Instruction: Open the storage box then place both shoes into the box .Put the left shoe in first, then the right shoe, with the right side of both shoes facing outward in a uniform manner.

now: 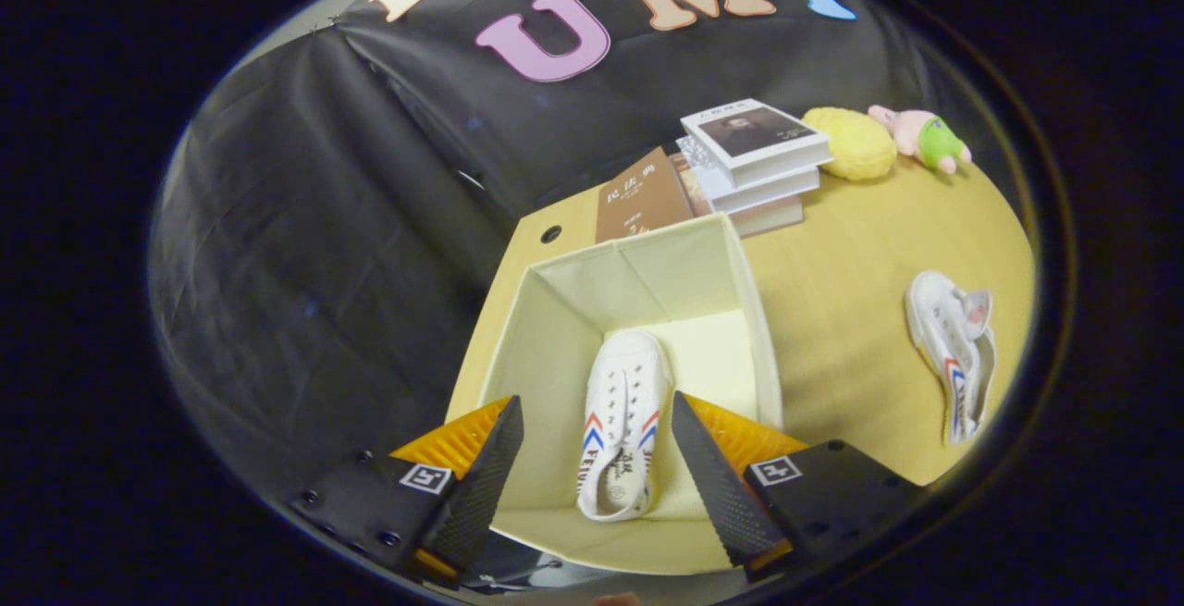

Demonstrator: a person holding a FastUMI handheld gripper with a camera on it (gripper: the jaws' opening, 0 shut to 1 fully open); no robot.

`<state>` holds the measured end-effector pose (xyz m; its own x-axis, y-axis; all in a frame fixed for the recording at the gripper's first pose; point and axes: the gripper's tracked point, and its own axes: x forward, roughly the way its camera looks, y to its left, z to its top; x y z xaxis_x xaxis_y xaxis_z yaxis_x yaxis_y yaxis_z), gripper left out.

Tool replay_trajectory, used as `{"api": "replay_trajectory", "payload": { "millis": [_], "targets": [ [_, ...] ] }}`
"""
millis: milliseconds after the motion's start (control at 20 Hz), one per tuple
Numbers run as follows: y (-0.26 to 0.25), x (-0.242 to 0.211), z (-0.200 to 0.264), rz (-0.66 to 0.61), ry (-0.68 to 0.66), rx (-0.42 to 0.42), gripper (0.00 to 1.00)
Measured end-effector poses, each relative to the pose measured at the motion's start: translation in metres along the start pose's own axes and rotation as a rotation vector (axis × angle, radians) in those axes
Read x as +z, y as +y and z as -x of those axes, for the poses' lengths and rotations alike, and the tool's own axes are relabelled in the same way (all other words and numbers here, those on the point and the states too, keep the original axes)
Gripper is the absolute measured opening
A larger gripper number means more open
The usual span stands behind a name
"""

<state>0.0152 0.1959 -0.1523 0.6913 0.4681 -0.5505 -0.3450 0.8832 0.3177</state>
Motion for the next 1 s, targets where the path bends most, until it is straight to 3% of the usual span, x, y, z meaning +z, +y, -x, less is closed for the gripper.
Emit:
{"api": "replay_trajectory", "payload": {
  "millis": [250, 400, 600, 1000],
  "targets": [
    [-0.049, 0.051, 0.046, 0.02, -0.156, -0.051, 1.0],
    [-0.108, 0.066, 0.066, 0.042, -0.205, -0.152, 1.0],
    [-0.193, 0.06, 0.088, 0.061, -0.185, -0.296, 1.0],
    [-0.304, 0.027, 0.1, 0.132, -0.075, -0.407, 1.0]
  ]
}}
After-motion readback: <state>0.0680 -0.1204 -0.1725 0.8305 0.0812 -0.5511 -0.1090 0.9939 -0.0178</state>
